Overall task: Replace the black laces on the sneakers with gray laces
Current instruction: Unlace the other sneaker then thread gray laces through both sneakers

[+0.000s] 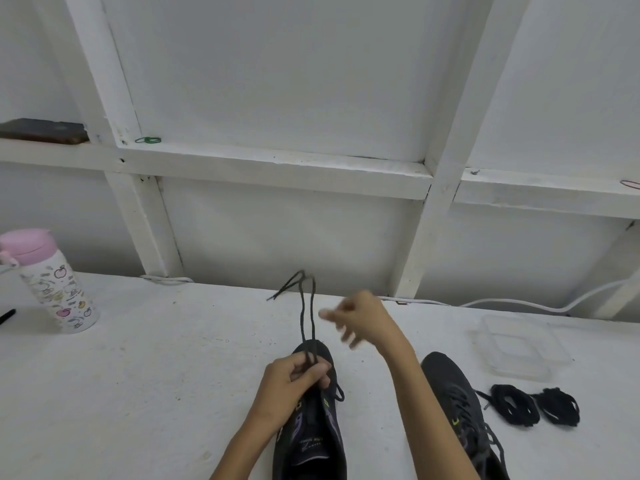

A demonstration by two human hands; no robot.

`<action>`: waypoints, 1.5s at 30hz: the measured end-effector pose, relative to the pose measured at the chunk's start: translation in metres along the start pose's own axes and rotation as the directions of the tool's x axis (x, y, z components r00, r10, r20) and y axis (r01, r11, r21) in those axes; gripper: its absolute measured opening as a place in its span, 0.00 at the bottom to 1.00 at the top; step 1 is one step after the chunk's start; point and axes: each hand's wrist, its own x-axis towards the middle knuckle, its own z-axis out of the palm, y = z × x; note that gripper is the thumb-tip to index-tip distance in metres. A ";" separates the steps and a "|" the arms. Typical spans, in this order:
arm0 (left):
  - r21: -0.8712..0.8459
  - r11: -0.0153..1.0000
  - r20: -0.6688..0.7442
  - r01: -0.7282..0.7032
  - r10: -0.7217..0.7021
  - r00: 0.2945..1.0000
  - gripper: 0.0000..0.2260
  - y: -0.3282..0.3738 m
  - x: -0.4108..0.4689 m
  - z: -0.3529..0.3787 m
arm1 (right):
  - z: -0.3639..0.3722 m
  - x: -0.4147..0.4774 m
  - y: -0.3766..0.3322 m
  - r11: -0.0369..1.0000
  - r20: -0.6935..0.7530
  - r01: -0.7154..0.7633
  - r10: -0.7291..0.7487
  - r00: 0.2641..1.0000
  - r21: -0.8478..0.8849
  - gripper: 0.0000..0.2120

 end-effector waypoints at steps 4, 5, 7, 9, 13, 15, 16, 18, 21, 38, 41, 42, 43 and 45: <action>0.089 0.996 0.004 -0.031 0.031 1.000 0.05 0.007 0.003 0.004 | 0.017 -0.027 0.017 1.000 0.235 0.002 0.002 0.972 -0.016 0.16; 0.111 0.993 -0.012 -0.039 0.041 0.999 0.05 0.007 0.002 0.005 | 0.024 -0.029 0.019 0.996 0.170 0.057 -0.068 0.983 0.070 0.14; 0.136 0.989 -0.068 -0.055 0.065 0.996 0.04 0.007 0.000 0.007 | 0.036 -0.031 0.020 0.974 0.003 0.147 -0.150 0.989 0.170 0.06; 0.218 0.969 -0.087 -0.114 0.135 0.987 0.06 0.002 0.001 0.004 | 0.043 -0.030 0.023 0.967 -0.117 0.173 -0.153 0.981 0.188 0.09; 0.473 0.872 0.049 -0.129 0.121 0.992 0.18 -0.015 0.007 -0.008 | 0.046 -0.035 0.025 0.961 -0.229 0.186 -0.137 0.964 0.207 0.06; 0.436 0.899 0.057 -0.035 0.012 0.998 0.20 -0.021 0.005 -0.011 | 0.045 -0.038 0.023 0.945 -0.173 0.214 -0.174 0.969 0.248 0.07; 0.414 0.910 0.051 -0.014 -0.008 0.999 0.21 -0.023 0.005 -0.011 | 0.045 -0.039 0.022 0.936 -0.155 0.222 -0.185 0.971 0.272 0.07; 0.401 0.916 0.036 0.016 -0.033 0.999 0.24 -0.027 0.006 -0.011 | 0.044 -0.038 0.017 0.923 -0.149 0.224 -0.185 0.971 0.312 0.07; 0.408 0.912 0.042 0.046 -0.069 0.997 0.30 -0.027 0.008 -0.012 | 0.039 -0.034 0.004 0.887 -0.186 0.251 -0.191 0.964 0.388 0.08; 0.215 0.976 0.018 0.023 -0.028 0.999 0.18 -0.010 -0.001 -0.009 | 0.012 -0.024 -0.030 0.783 -0.182 0.281 -0.216 0.959 0.555 0.09; 0.034 0.998 0.017 -0.056 0.055 0.998 0.11 0.020 -0.003 -0.001 | 0.014 -0.025 -0.029 0.820 -0.148 0.252 -0.205 0.968 0.514 0.04; 0.000 0.996 0.011 -0.085 0.085 0.996 0.09 0.029 -0.002 0.001 | 0.013 -0.026 -0.029 0.825 -0.143 0.249 -0.204 0.968 0.508 0.01; -0.033 0.993 -0.004 -0.111 0.111 0.994 0.08 0.037 -0.002 0.001 | 0.013 -0.027 -0.028 0.833 -0.155 0.249 -0.197 0.968 0.494 0.05; -0.088 0.983 -0.073 -0.159 0.152 0.986 0.09 0.045 0.000 -0.002 | 0.008 -0.029 -0.024 0.847 -0.222 0.253 -0.165 0.961 0.468 0.14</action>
